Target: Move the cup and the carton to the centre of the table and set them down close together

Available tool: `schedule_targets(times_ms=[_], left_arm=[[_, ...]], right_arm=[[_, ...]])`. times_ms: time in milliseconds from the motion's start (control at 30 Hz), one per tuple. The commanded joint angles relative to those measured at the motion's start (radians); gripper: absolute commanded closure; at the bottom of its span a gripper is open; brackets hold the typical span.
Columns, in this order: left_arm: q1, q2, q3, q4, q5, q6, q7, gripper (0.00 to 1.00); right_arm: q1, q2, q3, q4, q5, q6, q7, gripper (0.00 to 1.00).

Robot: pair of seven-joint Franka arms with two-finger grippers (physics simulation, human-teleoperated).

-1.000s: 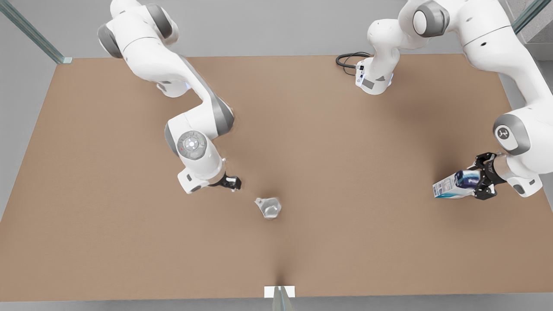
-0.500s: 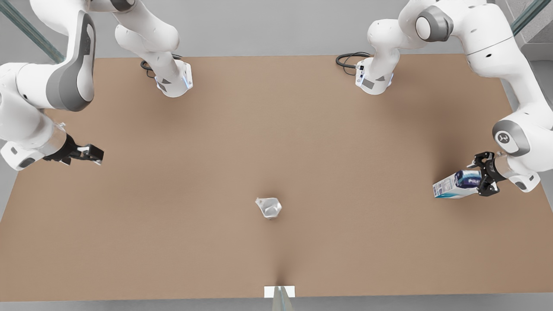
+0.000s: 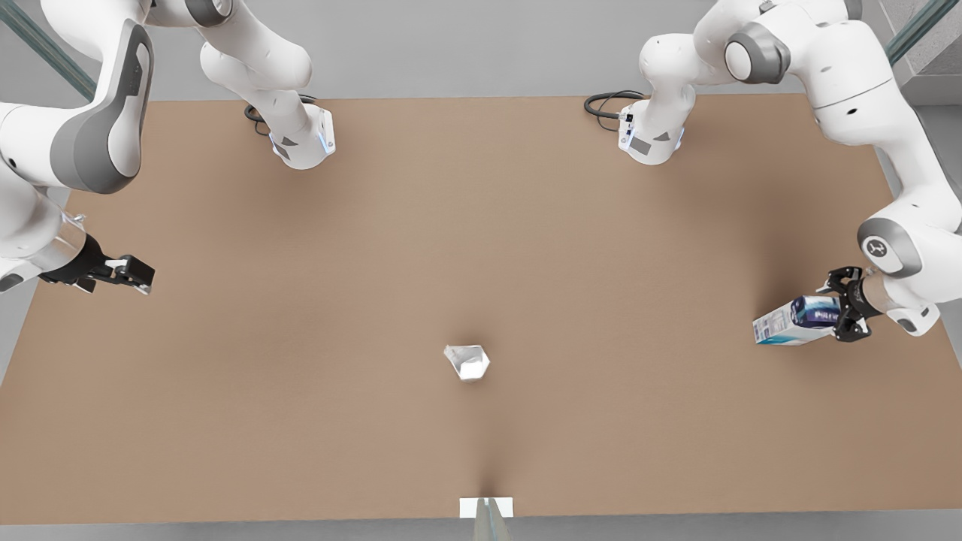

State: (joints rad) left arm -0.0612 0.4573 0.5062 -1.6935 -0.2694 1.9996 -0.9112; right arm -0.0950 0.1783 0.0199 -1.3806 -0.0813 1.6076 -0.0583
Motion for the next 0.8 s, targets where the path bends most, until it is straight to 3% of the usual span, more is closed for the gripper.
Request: schedule_targets(times_ms=[0, 300, 333, 367, 400, 467, 533, 767], left_arm=[[0.000, 0.004, 0.000, 0.000, -0.001, 0.007, 0.000, 0.00], [0.014, 0.046, 0.000, 0.003, -0.007, 0.061, 0.003, 0.00], [0.014, 0.049, 0.000, 0.003, -0.016, 0.062, 0.005, 0.03], [0.012, 0.057, 0.000, 0.002, -0.016, 0.076, 0.003, 0.21], [0.012, 0.058, 0.000, 0.002, -0.016, 0.076, 0.003, 0.26], [0.012, 0.058, 0.000, 0.002, -0.016, 0.074, 0.003, 0.27], [0.012, 0.058, 0.000, 0.002, -0.016, 0.071, 0.003, 0.39], [0.011, 0.026, 0.000, 0.008, -0.016, 0.024, 0.060, 0.43]], right_arm=[[0.000, 0.000, 0.000, 0.000, 0.000, 0.000, -0.002, 0.00], [0.001, 0.000, 0.000, 0.000, 0.000, 0.000, 0.000, 0.00], [0.001, 0.000, 0.000, 0.000, 0.002, 0.000, 0.000, 0.00], [0.001, 0.000, 0.000, 0.000, 0.002, 0.000, 0.000, 0.00], [0.001, 0.001, 0.000, 0.000, 0.002, 0.000, 0.000, 0.00], [0.001, 0.001, 0.000, 0.000, 0.000, 0.000, 0.000, 0.00], [0.001, 0.001, 0.000, 0.000, 0.002, 0.000, 0.003, 0.00], [0.001, 0.001, 0.000, 0.000, 0.002, 0.000, 0.003, 0.00]])
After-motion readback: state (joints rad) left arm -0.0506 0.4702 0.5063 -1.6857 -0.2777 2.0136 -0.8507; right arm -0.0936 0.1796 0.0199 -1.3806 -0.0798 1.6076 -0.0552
